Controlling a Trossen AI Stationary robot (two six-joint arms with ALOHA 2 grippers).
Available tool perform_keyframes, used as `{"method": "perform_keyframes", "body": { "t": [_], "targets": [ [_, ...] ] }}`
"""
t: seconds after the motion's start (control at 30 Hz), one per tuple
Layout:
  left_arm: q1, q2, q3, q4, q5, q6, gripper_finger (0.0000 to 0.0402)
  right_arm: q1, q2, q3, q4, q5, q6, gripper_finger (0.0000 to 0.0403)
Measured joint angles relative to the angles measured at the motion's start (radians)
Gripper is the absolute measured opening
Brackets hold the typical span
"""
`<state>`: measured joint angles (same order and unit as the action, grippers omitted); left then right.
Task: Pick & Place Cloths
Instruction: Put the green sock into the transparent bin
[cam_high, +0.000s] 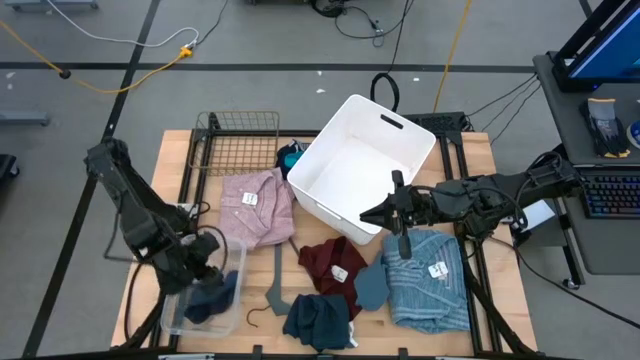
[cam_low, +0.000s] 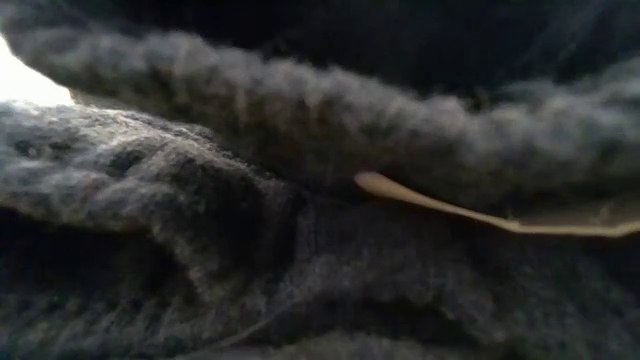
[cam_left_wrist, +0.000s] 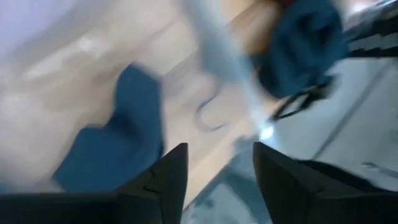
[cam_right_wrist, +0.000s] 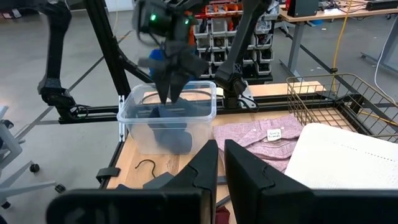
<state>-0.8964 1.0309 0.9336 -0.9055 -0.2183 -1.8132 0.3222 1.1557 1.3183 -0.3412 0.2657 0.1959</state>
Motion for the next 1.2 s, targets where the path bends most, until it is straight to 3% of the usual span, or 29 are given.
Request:
{"method": "perform_keyframes", "body": {
  "t": [0.17,0.3,0.47,0.63,0.87,1.0,1.2],
  "targets": [
    [0.025,-0.085,0.002,0.058,-0.153,0.155,0.0129,0.000,0.000,0.000,0.000,0.000,0.000,0.0020],
    [0.063,-0.130,0.002,0.087,-0.268,0.365,0.0080,0.000,0.000,0.000,-0.001,0.027,0.000,0.0020],
    [0.153,-0.170,0.002,0.125,-0.300,0.685,0.0009,0.000,0.000,0.000,-0.001,0.079,0.001,0.0020],
    [0.294,-0.182,0.002,0.125,-0.313,0.978,0.0009,0.000,0.000,0.000,-0.001,0.078,0.001,0.0020],
    [0.547,-0.180,0.002,0.129,-0.205,1.315,0.0008,0.000,-0.011,0.000,-0.005,0.082,0.001,0.0020],
    [0.691,-0.180,0.002,0.175,-0.085,1.474,0.0003,0.014,-0.038,0.000,-0.036,0.158,0.001,0.0020],
    [0.874,-0.153,0.002,0.221,0.057,1.619,0.0009,0.060,-0.085,0.000,-0.081,0.209,0.001,0.0019]
  ]
}}
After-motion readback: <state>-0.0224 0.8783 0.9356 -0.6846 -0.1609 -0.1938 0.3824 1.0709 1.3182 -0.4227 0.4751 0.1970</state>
